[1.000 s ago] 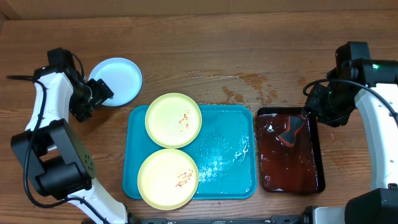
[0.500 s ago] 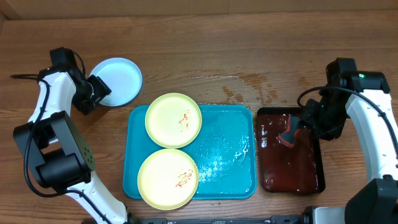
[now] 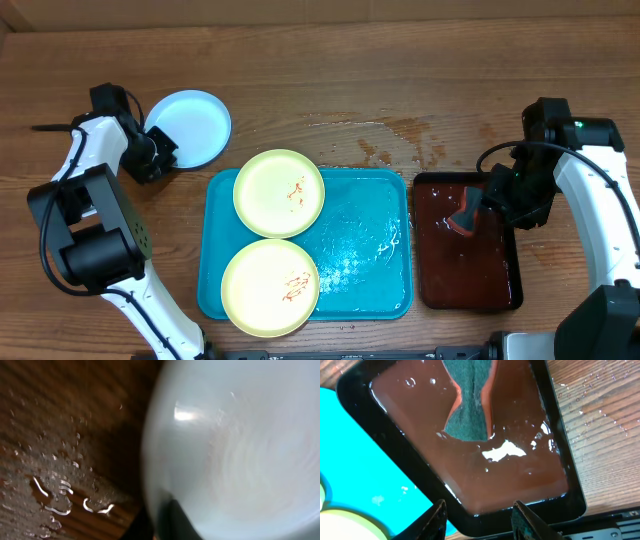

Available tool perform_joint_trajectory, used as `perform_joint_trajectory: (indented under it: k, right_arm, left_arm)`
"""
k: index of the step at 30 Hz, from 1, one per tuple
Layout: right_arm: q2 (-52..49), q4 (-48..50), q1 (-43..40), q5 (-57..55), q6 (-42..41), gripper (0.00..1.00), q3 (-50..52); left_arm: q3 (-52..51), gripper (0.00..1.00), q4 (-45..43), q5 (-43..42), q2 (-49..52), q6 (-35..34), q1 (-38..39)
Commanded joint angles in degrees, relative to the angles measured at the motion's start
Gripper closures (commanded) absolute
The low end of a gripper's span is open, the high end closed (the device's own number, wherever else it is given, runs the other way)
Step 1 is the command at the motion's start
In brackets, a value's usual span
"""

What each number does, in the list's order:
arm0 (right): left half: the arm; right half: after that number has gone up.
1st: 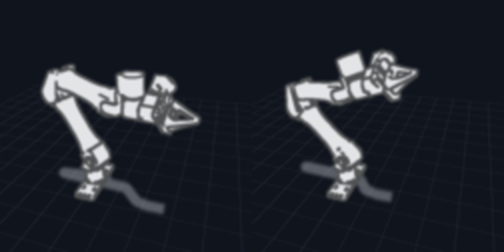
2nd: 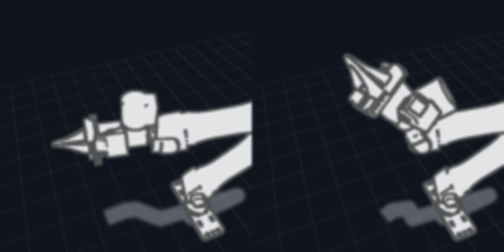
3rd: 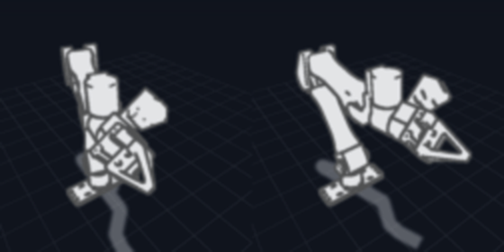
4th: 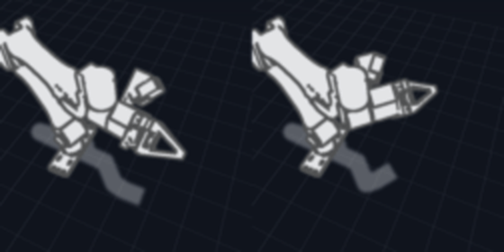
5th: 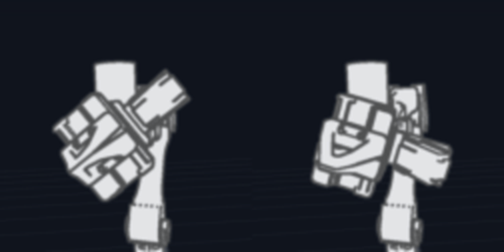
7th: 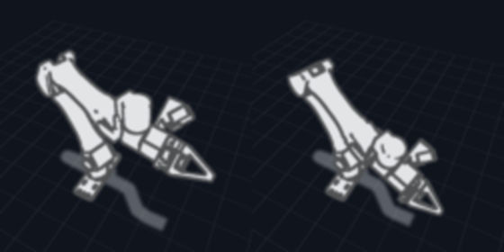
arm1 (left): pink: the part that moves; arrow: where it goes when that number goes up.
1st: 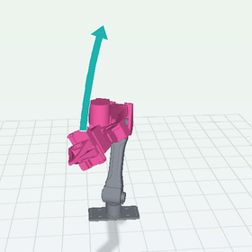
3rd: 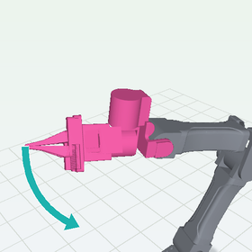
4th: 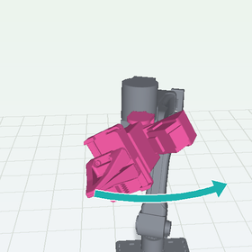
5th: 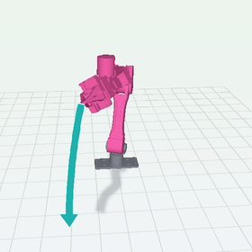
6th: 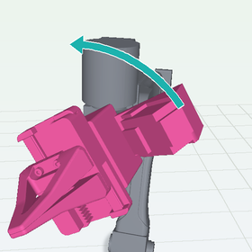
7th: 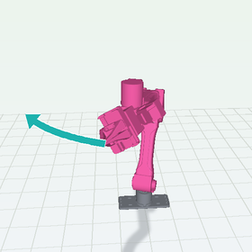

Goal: Clean dirty plates on tray and stack at the side
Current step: 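Lower the white plate onto the table and release with left gripper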

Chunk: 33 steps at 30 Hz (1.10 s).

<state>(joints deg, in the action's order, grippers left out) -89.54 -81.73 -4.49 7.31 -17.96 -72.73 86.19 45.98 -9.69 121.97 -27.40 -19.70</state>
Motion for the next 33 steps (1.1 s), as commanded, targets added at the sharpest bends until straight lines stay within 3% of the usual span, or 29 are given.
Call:
perform_joint_trajectory:
  k: [1, 6, 22, 33]
  right_arm:
    - [0.46, 0.09, 0.09, 0.44, 0.50, 0.56, 0.09]
    - [0.46, 0.07, 0.09, 0.44, 3.19, 0.56, 0.09]
    - [0.46, 0.50, 0.09, 0.46, 3.67, 0.55, 0.09]
    - [0.46, 0.68, 0.09, 0.46, 3.65, 0.55, 0.09]
  left_arm:
    - [-0.33, 0.95, 1.36, 2.99, 2.84, -0.17, 0.11]
    - [-0.26, 0.96, 3.82, 8.90, 2.67, -0.50, -1.05]
    - [-0.26, 0.96, 11.89, 9.05, 0.13, -4.20, -17.86]
    - [-0.26, 0.96, 12.79, 9.90, 0.13, -0.87, -16.26]
